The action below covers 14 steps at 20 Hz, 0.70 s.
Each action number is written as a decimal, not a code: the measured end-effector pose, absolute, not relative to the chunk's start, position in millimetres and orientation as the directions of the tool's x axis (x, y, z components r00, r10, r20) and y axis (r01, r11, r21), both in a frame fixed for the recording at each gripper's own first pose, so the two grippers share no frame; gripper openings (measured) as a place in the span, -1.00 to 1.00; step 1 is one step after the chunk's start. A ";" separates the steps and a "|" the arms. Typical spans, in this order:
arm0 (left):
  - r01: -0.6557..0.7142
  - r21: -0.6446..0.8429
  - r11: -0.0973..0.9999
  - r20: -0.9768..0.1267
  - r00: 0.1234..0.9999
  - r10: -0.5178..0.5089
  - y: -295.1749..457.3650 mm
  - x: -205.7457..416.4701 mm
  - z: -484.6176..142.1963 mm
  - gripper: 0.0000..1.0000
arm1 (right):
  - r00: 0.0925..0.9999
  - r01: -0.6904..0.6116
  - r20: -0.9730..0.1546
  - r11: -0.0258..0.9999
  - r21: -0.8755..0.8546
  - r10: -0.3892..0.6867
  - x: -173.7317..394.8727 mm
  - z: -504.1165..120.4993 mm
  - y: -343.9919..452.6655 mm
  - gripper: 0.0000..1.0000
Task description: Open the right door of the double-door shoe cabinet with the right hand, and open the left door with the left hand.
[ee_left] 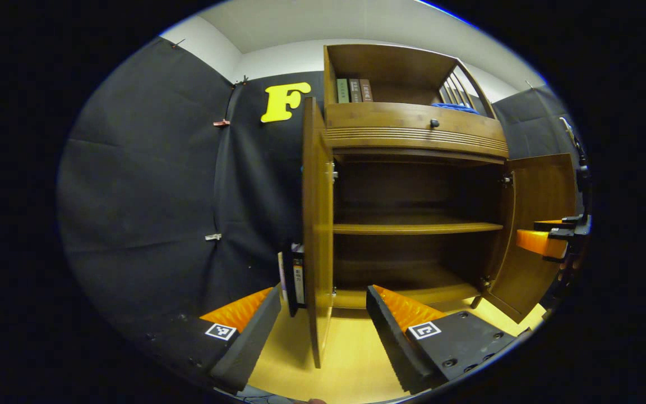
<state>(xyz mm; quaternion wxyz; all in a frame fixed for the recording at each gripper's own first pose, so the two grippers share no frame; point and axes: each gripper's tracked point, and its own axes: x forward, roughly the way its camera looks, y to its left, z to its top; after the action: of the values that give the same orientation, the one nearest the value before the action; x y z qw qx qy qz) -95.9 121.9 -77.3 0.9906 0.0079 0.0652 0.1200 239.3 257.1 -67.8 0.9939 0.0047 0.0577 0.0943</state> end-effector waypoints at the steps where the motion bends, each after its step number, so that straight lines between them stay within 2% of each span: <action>1: -0.221 0.032 0.975 -0.127 0.966 0.223 112.4 -91.4 -76.6 0.91 | 0.977 -0.183 -0.111 0.983 0.021 0.184 239.9 -66.7 254.5 0.96; 14: -0.046 0.031 0.998 -0.120 0.992 0.049 31.8 -38.4 -64.2 0.91 | 0.987 -0.125 -0.100 0.992 -0.020 0.123 238.6 -60.6 219.0 0.96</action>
<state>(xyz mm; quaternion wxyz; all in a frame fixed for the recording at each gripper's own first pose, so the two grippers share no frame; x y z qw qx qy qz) -38.4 31.8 -64.2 0.9978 0.0139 0.0603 0.0237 238.6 219.0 -60.6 0.9968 -0.0130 0.0494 0.0621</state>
